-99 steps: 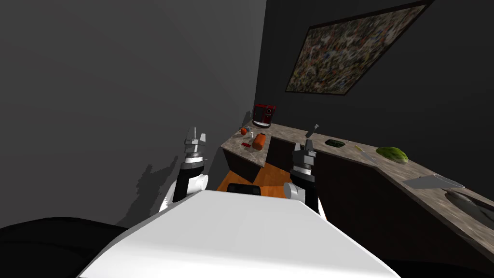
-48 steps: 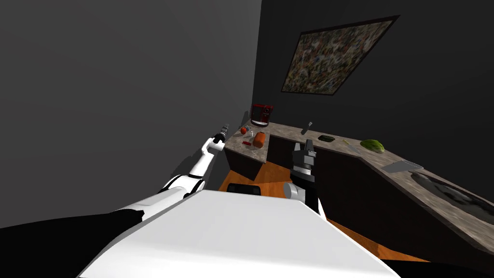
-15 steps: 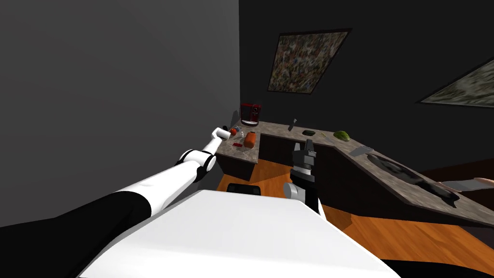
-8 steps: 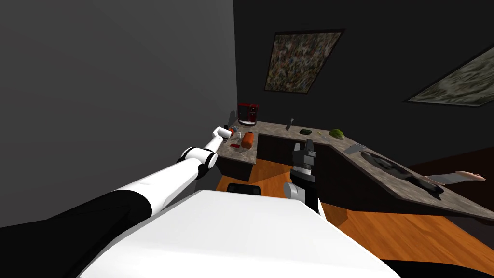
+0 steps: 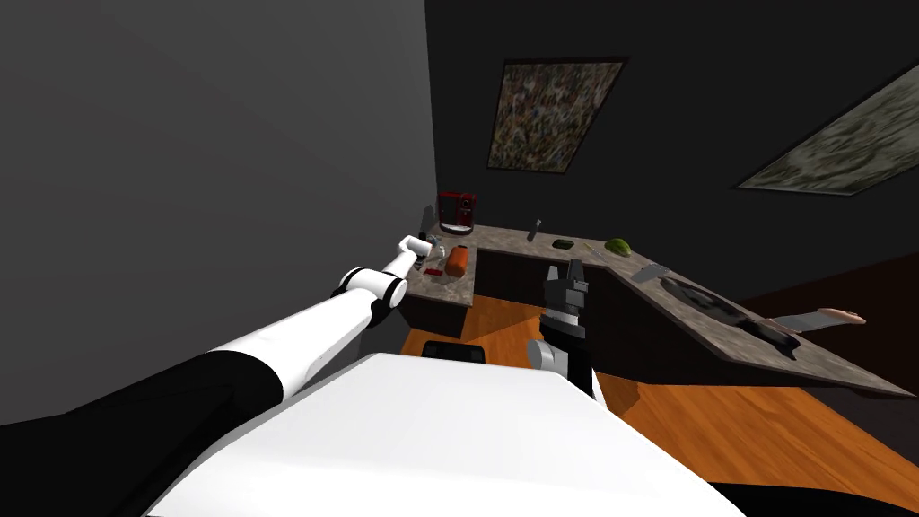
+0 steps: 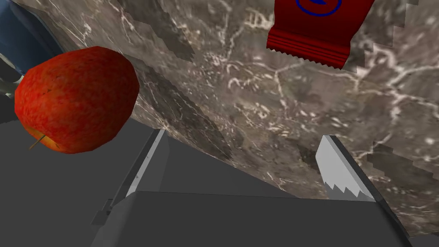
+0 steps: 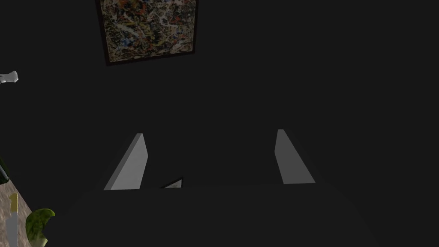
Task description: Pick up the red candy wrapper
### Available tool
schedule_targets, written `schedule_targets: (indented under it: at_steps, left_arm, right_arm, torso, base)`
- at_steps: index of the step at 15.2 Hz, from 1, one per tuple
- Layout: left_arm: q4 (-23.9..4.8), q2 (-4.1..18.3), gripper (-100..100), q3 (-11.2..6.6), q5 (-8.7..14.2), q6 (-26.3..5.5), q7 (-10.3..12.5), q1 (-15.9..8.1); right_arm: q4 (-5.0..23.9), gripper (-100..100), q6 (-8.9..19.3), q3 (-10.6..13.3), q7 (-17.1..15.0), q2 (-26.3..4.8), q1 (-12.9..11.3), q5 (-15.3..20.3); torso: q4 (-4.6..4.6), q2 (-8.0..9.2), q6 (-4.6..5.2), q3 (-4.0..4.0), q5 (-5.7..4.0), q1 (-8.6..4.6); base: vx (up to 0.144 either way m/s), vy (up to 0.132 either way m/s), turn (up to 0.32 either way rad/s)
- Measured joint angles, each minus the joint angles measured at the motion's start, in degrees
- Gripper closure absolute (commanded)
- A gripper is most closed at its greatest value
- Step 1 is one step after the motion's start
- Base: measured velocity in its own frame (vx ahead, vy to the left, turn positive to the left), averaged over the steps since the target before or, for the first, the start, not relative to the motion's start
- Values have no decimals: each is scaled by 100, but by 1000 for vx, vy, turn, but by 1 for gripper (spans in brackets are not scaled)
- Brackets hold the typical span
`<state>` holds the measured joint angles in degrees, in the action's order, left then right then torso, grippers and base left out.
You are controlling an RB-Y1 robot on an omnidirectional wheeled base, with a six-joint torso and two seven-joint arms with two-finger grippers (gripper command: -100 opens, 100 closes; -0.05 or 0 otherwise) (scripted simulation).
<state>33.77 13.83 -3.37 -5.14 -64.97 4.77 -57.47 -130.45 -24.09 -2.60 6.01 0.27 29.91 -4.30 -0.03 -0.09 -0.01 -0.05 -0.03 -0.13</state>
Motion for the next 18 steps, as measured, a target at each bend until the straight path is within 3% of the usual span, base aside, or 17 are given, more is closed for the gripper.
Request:
schedule_targets:
  at_steps: [4,7,11,13,15,18]
  left_arm:
    - [-214,-41,-100,-50,39,-285,-53,-100]
    - [-626,-80,-100,-107,82,-440,-89,-313]
    - [-911,-119,-100,-189,152,-781,-189,-447]
    - [-836,-167,-100,-220,177,-1063,-238,-421]
    - [-1116,-174,-100,-241,194,-1041,-243,-556]
    - [-1138,-173,-100,-239,188,-952,-197,-441]
  right_arm:
    - [0,0,0,0,0,0,0,0]
    - [0,0,0,0,0,0,0,0]
    - [0,0,0,0,0,0,0,0]
    - [0,0,0,0,0,0,0,0]
    - [0,0,0,0,0,0,0,0]
    - [0,0,0,0,0,-1,0,0]
  torso:
    - [1,2,-1,1,1,3]
    - [0,-2,2,-1,0,-2]
    - [-1,-5,1,-3,-1,-4]
    - [-1,-4,0,-2,-1,-3]
    - [0,2,-1,1,1,3]
    - [0,3,0,2,4,19]
  base:
    - [23,-17,-48]
    - [35,-19,-92]
    - [40,-26,-76]
    - [27,-15,-36]
    - [13,-6,-16]
    - [23,32,-120]
